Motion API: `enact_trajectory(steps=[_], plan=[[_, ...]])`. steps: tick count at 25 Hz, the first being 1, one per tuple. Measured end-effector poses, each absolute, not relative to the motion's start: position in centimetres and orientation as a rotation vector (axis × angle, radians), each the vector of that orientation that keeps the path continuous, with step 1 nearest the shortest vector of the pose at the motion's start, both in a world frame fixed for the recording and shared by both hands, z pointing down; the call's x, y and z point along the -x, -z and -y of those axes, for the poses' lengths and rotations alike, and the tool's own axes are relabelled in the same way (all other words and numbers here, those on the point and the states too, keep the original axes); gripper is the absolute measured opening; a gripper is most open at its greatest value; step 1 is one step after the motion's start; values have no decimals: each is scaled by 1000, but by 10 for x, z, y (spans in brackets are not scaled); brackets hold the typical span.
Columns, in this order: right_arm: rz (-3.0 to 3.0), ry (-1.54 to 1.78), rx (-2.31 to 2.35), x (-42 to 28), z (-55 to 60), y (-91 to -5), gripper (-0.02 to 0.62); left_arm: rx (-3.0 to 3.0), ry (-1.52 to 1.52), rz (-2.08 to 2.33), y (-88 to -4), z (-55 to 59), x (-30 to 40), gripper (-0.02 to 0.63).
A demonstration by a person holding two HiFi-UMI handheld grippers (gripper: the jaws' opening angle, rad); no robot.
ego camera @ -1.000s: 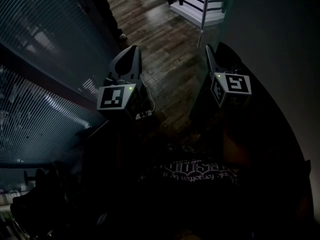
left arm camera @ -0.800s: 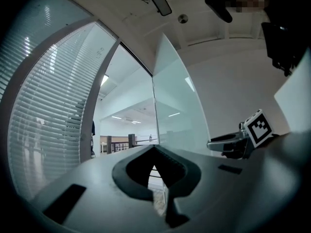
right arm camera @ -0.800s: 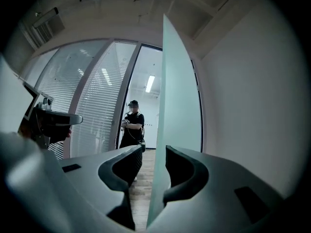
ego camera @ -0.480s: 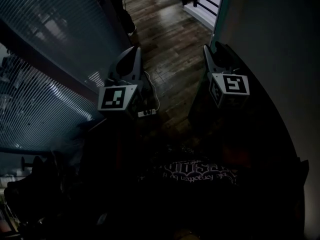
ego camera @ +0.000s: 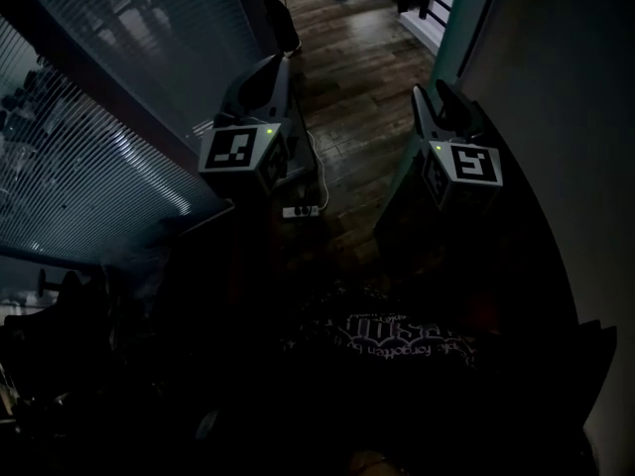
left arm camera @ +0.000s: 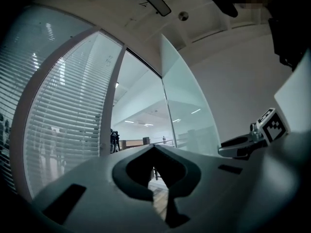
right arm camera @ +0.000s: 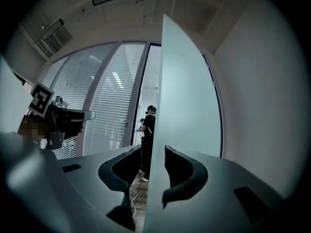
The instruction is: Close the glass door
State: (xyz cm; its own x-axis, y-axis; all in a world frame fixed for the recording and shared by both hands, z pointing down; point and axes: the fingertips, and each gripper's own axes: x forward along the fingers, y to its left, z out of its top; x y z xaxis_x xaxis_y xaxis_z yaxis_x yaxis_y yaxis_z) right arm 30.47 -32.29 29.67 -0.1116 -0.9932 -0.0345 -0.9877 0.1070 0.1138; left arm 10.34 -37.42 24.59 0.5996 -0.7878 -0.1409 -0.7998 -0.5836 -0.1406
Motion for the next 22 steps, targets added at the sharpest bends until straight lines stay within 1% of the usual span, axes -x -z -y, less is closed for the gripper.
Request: enact_trajectory(steps=[7,13,22], plan=[[2360,154,-2017,-292,336,-297,143,2585,-111,-1419,-245,377,-80,2],[2391,153,-1990,-283,349,-297,143,2538,-132,-1445,-239,376,-82,2],[2431,179,-1935,-268,367,-297,143,2504,-130,-1506,-241,384,-64,2]])
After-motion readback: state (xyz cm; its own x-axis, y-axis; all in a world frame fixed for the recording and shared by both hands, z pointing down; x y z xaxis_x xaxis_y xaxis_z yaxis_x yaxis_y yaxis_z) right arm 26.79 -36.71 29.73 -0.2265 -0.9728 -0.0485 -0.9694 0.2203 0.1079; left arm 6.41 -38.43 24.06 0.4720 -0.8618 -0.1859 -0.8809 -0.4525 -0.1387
